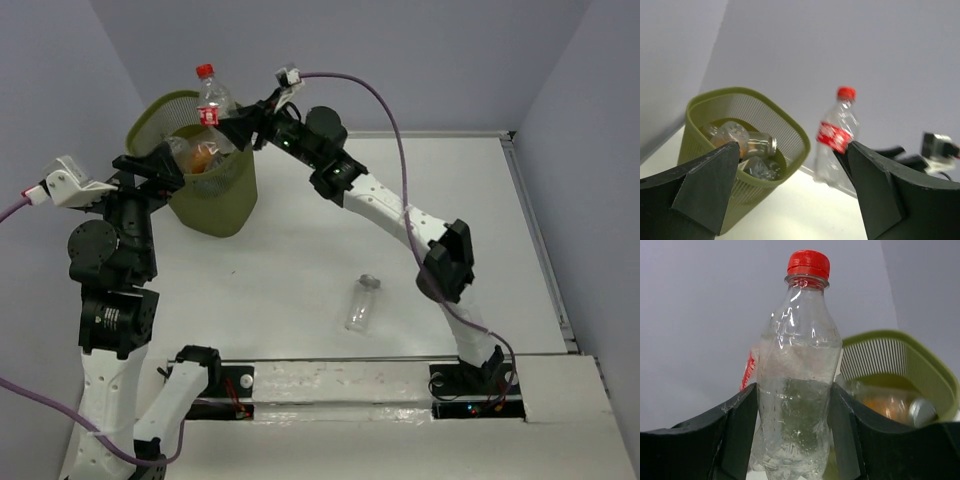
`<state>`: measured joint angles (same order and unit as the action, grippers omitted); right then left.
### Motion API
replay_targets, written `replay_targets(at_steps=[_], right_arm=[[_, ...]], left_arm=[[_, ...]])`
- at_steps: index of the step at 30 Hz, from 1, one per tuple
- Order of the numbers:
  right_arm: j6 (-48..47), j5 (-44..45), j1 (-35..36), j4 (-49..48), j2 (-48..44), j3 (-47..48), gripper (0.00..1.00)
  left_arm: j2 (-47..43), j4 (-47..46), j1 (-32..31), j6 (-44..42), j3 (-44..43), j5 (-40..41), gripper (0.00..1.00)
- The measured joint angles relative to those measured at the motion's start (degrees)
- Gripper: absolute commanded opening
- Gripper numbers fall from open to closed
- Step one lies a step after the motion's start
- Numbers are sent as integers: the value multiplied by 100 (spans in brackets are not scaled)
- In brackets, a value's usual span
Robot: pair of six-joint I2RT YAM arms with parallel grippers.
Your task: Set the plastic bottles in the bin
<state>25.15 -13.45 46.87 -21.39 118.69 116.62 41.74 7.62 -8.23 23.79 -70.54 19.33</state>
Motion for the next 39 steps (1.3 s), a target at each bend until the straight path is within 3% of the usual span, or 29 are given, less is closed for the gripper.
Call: replay_targets(at_steps=[2, 6, 7, 16, 21, 27, 28, 30, 32, 34, 39], right_arm=[[2, 92, 50, 146, 872, 1335, 49], [4, 584, 131, 105, 2691, 3735, 92], [-2, 669, 157, 33, 2907, 3908, 97], [-754, 990, 227, -74, 2752, 3047, 99], [-841, 979, 243, -382, 1329, 1165, 96], [-516, 1040, 48, -1071, -896, -1668, 72], [-492, 1156, -42, -1102, -1460, -2363, 59], [-455, 1467, -256, -1309, -2350, -3399, 56], [-332, 1840, -533, -1333, -3359, -4627, 54], [-160, 2153, -807, -1226, -4103, -5493, 61], [354, 2776, -1652, -400, -5871, -7523, 81]], left_arm=[[-76, 76, -111, 55, 31, -118, 99], [-22, 361, -396, 74, 39, -293, 99], [-15, 420, -433, 70, 39, -304, 99], [153, 682, -518, 76, -101, -782, 99], [402, 710, -522, 74, -227, -1449, 99], [728, 717, -752, 122, -221, -2363, 99], [846, 678, -1084, 140, -203, -2391, 99], [1086, 623, -1655, 140, -140, -2356, 99], [1456, 557, -2459, 136, -92, -2118, 99], [1978, 452, -3206, 131, -20, -1853, 99], [3338, 350, -4089, 136, 319, -1537, 99]])
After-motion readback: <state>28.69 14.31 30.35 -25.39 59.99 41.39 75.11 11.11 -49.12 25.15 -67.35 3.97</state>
